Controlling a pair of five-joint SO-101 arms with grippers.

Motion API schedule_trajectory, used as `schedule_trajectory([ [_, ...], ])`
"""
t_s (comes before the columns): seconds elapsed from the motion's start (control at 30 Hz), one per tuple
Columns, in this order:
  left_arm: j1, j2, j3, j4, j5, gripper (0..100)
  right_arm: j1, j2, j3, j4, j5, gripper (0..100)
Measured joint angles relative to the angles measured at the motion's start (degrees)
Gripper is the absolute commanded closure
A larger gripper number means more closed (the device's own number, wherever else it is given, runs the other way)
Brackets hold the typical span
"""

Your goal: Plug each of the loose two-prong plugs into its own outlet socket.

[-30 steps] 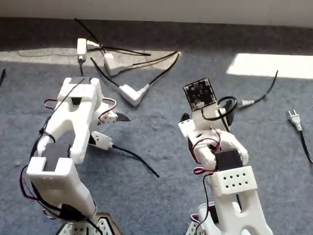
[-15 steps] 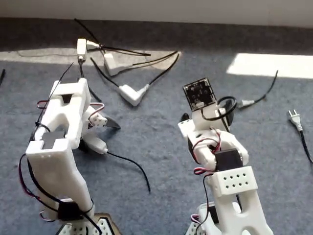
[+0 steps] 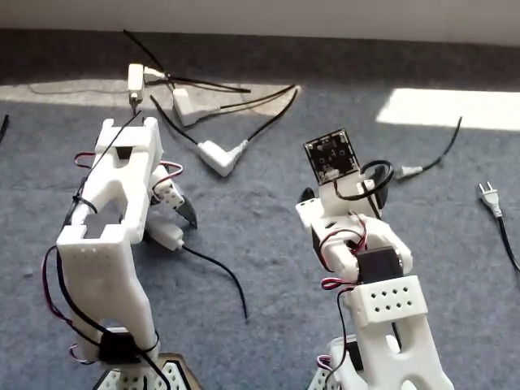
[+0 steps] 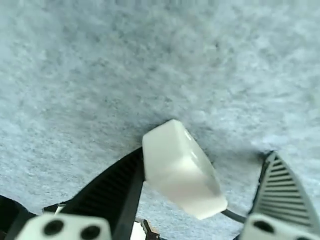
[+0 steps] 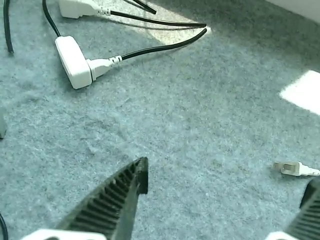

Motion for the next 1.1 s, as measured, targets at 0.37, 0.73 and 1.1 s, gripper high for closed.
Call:
schedule_trajectory([
  [0.37,2.0,0.2,-3.1,0.4,-0.6,99,0.0,0.0,0.0,0.0,0.0,55.4],
  [0.73,17.1,0.3,-22.7,2.5,-0.6,99,0.0,0.0,0.0,0.0,0.0,55.4],
  [1.1,28.2,8.4,-28.2,-2.1,-9.2,99,0.0,0.0,0.0,0.0,0.0,55.4],
])
